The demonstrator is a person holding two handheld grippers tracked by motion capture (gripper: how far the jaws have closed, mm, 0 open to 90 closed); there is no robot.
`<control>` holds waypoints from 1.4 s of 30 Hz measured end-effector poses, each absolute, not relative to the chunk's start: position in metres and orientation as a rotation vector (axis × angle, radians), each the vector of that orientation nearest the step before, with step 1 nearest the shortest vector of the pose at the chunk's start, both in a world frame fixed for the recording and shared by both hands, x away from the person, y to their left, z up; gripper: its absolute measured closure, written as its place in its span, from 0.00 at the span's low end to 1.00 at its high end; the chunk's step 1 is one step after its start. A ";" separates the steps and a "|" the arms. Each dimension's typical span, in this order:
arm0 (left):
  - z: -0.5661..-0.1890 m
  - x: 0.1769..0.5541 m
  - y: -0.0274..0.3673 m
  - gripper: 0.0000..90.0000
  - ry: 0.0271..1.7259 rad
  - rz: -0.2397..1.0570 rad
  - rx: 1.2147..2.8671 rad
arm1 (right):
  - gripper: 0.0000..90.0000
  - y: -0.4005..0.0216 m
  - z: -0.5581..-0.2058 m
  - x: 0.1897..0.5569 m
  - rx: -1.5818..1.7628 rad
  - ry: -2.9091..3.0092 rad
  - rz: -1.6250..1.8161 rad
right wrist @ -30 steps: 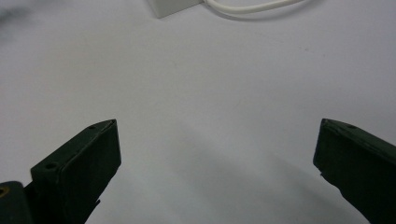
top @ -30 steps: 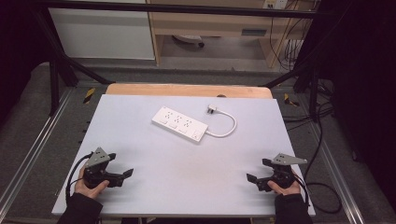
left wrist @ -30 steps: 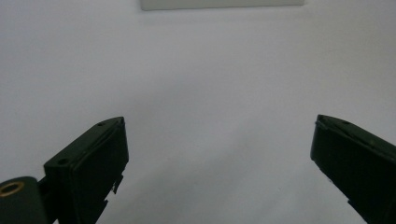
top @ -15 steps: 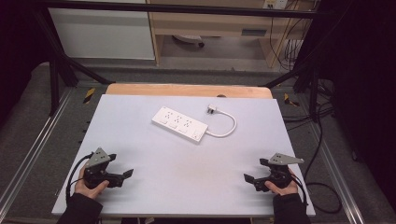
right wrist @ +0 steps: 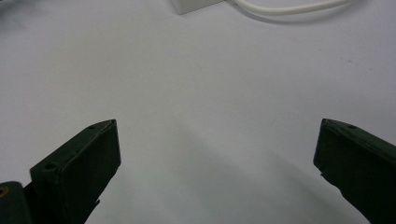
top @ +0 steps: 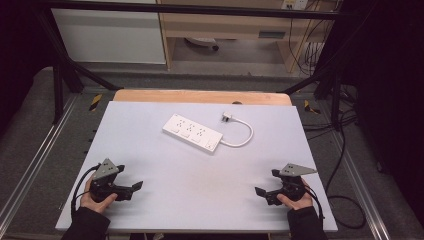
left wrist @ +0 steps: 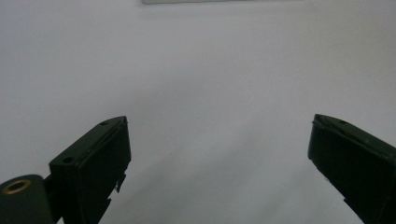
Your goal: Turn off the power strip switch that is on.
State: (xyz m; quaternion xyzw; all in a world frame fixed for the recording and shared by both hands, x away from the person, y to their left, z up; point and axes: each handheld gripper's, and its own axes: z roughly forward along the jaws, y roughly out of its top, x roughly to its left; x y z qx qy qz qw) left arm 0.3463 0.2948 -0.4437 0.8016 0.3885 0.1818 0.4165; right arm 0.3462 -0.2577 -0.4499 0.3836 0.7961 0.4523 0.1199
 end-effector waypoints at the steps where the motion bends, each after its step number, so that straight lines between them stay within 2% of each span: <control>1: -0.444 0.346 0.295 0.06 0.976 0.456 2.011 | 0.01 -0.257 -0.449 0.347 1.122 2.326 1.326; 25: -0.444 0.347 0.295 0.07 0.986 0.466 2.003 | 0.02 -0.227 -0.435 0.353 1.085 2.320 1.345; 31: -0.443 0.347 0.296 0.07 0.985 0.472 2.000 | 0.05 -0.221 -0.433 0.356 1.071 2.329 1.330; 42: -0.443 0.346 0.298 0.07 0.992 0.477 2.000 | 0.17 -0.201 -0.424 0.362 1.039 2.324 1.340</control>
